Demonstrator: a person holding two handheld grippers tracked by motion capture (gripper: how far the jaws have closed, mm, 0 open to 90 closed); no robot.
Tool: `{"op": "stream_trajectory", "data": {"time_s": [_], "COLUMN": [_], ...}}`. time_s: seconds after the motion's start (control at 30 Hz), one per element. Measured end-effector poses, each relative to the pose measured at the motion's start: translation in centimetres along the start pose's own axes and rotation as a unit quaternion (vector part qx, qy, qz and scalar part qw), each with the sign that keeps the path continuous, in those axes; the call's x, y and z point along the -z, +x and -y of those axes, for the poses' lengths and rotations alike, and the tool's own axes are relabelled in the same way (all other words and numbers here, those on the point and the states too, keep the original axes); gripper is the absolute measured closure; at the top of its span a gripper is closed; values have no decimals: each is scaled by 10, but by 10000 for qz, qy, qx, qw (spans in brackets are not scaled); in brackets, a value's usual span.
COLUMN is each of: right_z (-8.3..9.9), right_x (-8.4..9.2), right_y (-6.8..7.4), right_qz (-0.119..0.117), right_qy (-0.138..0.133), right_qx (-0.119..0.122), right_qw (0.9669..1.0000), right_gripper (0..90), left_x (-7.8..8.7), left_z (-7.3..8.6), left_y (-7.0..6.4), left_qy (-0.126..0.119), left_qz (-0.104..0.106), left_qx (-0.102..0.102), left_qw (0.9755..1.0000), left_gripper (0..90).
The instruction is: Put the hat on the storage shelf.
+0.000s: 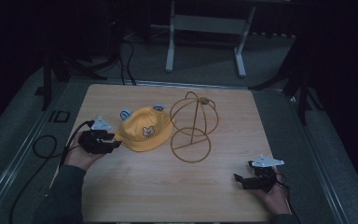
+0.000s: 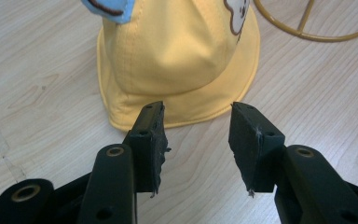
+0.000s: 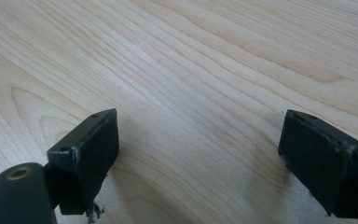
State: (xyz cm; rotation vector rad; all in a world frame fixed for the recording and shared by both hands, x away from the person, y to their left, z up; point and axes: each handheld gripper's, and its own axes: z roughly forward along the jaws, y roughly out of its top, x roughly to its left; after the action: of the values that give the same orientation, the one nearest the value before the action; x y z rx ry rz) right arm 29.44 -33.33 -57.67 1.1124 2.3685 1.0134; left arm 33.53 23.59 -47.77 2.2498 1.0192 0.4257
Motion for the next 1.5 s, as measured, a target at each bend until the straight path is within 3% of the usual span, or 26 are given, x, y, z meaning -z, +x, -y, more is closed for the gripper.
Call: {"op": "stream_trajectory", "data": {"time_s": [0.77,1.23,1.5], "right_z": [0,0,0], "right_x": [0,0,0], "right_y": [0,0,0], "right_qz": [0,-1,-2], "right_qy": [-1,-3,-5], "right_qx": [1,2,1], "right_qw": [10000,10000,10000], "right_gripper": [121,121,121], "left_x": [4,-3,0], "left_z": [-22,-36,-47], "left_y": [2,1,4], "left_qy": [55,81,24], "left_qz": [115,444,474], "left_qx": [-166,-248,-307], "left_qw": [9998,9987,9984], "left_gripper": [527,560,574]}}
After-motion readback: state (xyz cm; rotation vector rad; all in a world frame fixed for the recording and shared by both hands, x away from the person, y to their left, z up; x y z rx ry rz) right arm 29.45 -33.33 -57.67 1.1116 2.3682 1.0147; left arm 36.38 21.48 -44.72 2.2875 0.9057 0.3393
